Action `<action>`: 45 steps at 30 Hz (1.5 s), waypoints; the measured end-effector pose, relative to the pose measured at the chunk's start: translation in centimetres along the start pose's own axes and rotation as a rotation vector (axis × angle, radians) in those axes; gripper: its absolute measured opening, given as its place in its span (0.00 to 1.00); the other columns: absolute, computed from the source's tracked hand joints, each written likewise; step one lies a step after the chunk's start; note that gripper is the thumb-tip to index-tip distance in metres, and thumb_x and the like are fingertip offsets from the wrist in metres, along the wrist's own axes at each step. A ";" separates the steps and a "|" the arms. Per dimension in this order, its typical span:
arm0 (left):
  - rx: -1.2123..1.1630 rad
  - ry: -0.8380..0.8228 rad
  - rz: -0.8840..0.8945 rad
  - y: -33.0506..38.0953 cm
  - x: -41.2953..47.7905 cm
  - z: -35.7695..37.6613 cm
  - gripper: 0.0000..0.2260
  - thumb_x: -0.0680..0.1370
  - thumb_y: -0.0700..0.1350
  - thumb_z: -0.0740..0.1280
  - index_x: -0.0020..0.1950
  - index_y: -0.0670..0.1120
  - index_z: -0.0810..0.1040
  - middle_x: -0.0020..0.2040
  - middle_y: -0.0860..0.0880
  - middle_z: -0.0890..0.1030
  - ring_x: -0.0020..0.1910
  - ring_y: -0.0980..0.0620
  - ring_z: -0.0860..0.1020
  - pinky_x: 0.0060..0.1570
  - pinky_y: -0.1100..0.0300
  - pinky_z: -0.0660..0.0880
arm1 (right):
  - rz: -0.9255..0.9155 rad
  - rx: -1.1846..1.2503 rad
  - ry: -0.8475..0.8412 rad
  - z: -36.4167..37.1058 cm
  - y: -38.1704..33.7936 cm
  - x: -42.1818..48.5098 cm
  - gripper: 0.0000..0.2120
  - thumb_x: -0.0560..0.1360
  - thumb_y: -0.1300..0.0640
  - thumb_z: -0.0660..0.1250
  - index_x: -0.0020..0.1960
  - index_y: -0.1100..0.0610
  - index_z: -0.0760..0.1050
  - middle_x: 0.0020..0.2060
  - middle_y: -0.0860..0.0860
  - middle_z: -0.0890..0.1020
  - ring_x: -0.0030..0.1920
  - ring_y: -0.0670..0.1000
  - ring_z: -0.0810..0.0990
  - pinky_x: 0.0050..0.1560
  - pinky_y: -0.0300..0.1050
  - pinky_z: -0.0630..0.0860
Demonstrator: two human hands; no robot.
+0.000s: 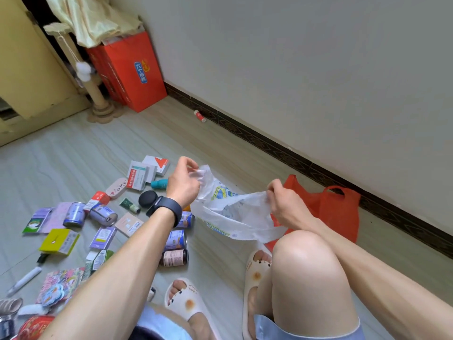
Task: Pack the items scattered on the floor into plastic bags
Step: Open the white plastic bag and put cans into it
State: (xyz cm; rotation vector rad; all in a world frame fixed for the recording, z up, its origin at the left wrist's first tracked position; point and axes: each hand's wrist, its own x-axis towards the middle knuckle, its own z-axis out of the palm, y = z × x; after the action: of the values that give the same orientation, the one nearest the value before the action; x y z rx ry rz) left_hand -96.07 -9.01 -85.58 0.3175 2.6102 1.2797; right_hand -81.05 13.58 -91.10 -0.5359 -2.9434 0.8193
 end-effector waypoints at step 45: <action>1.309 -0.439 0.481 -2.2 -1.0 3.6 0.15 0.80 0.39 0.59 0.60 0.52 0.80 0.77 0.46 0.61 0.49 0.44 0.82 0.38 0.56 0.71 | 0.051 -0.321 0.094 -1.2 3.0 1.1 0.15 0.75 0.65 0.59 0.52 0.48 0.79 0.55 0.47 0.80 0.52 0.55 0.76 0.45 0.48 0.72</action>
State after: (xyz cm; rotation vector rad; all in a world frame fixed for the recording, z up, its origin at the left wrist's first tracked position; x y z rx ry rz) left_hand -94.34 -7.86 -89.40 1.2643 2.5896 -0.6042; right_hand -80.99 16.91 -91.63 -0.6465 -2.9977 0.3120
